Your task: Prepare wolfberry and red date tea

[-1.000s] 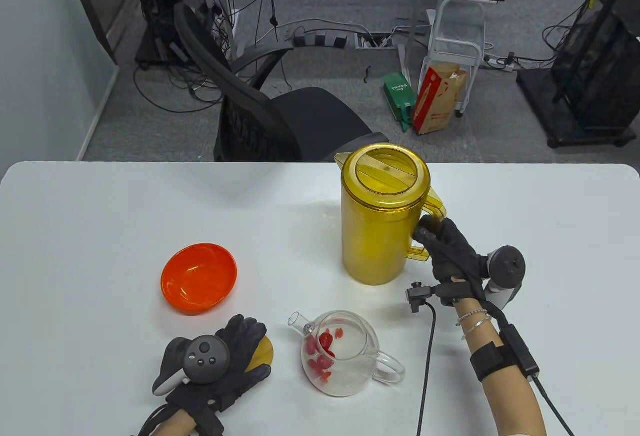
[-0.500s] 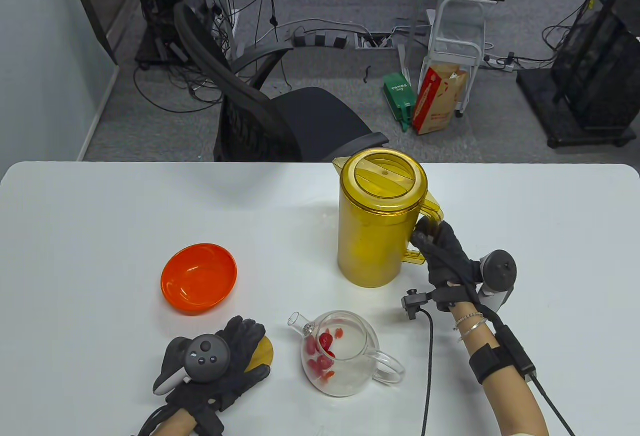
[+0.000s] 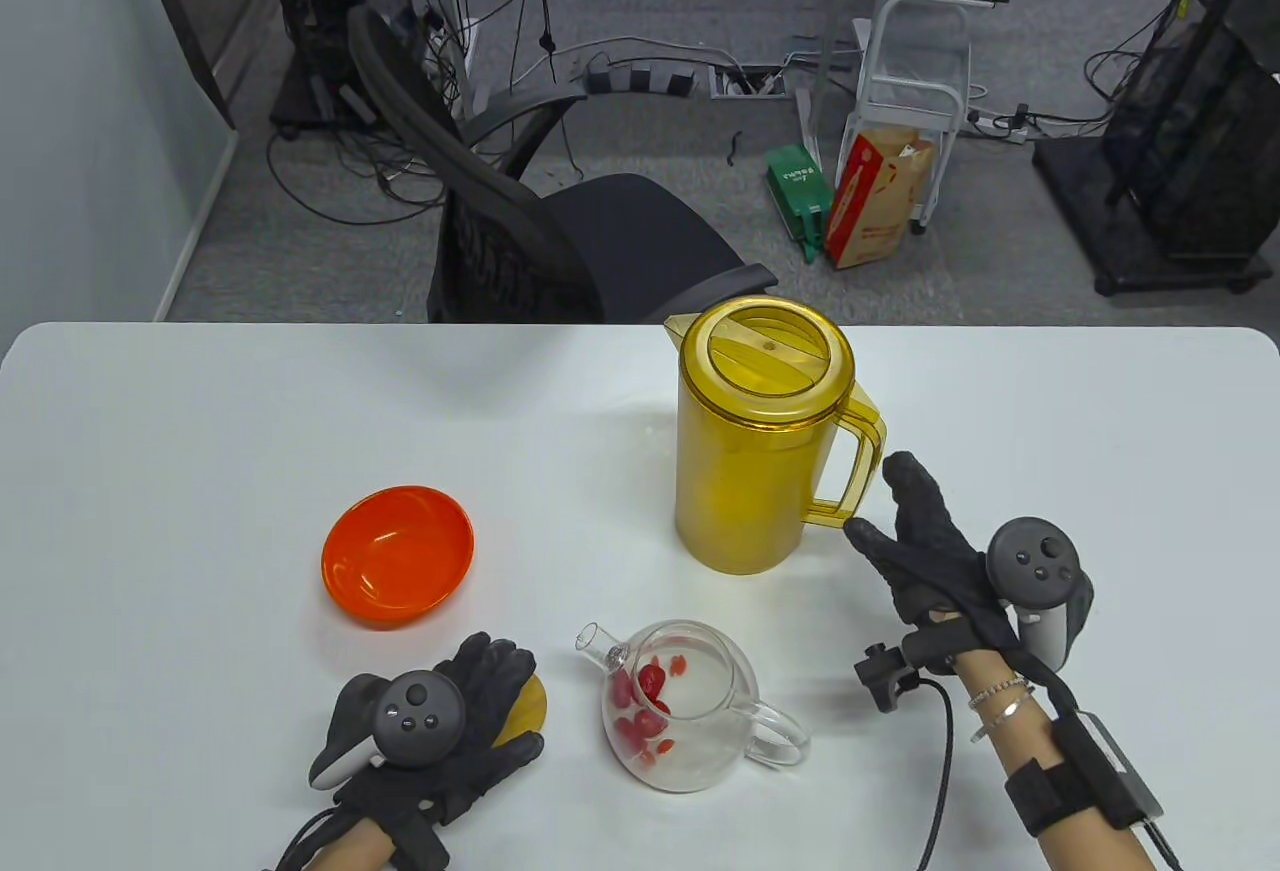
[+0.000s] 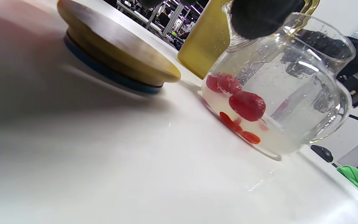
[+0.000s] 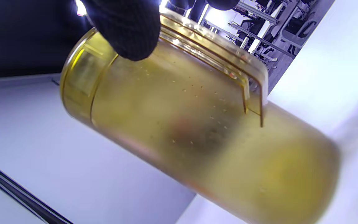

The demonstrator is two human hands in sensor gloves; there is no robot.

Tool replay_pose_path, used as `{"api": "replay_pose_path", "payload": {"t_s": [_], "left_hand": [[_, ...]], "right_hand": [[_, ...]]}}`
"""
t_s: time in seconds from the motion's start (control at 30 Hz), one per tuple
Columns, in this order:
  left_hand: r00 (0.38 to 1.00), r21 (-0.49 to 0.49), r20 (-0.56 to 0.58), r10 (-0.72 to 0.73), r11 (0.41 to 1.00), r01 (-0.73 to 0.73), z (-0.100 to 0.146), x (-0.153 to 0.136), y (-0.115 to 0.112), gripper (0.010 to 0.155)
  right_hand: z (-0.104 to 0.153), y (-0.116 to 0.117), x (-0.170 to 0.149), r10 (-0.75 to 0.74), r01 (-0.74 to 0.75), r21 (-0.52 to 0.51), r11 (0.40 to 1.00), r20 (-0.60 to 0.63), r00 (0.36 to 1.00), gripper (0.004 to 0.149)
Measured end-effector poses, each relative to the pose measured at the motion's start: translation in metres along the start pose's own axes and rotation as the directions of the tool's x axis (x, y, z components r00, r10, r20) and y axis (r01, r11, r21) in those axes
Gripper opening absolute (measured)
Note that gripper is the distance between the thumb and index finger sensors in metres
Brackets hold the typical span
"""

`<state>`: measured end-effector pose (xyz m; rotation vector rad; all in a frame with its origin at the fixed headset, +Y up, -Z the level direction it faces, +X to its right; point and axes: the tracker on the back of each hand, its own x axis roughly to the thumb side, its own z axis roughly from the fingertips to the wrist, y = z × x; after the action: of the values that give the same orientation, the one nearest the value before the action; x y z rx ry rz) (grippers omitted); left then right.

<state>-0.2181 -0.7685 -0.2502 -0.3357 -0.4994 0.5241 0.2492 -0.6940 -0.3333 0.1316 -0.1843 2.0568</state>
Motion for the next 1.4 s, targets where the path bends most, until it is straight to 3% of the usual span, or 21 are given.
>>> {"api": "replay_pose_path", "payload": {"t_s": [0.23,0.53,0.6,0.67,1.0,1.2,1.4], "left_hand": [[1.000,-0.014,-0.007,-0.009,1.000,0.008,-0.001,0.001,-0.003,0.077],[1.000,-0.021,-0.010,-0.027,0.999,0.027,-0.002,0.003,-0.005,0.077],[0.999,-0.020,-0.013,-0.038,0.999,0.038,-0.001,0.003,-0.006,0.077],[0.999,-0.020,-0.013,-0.044,0.999,0.043,-0.001,0.003,-0.005,0.077],[0.993,-0.041,-0.056,-0.103,0.994,0.101,-0.008,0.003,-0.003,0.078],[0.954,-0.151,-0.122,-0.274,0.955,0.255,-0.017,0.009,0.010,0.083],[0.939,-0.269,-0.183,-0.291,0.934,0.237,-0.028,0.001,0.002,0.089]], "right_hand": [[0.045,0.006,0.011,0.206,-0.213,0.086,0.973,0.088,0.975,0.081],[0.097,0.035,-0.021,0.420,-0.438,0.143,0.888,0.138,0.897,0.080],[0.098,0.038,-0.021,0.470,-0.490,0.210,0.846,0.140,0.871,0.080],[0.097,0.039,-0.020,0.494,-0.517,0.212,0.829,0.156,0.856,0.080],[0.096,0.038,-0.022,0.495,-0.520,0.212,0.827,0.162,0.853,0.080],[0.099,0.037,-0.020,0.491,-0.520,0.198,0.831,0.177,0.853,0.080],[0.098,0.039,-0.021,0.501,-0.533,0.197,0.823,0.190,0.844,0.079]]}}
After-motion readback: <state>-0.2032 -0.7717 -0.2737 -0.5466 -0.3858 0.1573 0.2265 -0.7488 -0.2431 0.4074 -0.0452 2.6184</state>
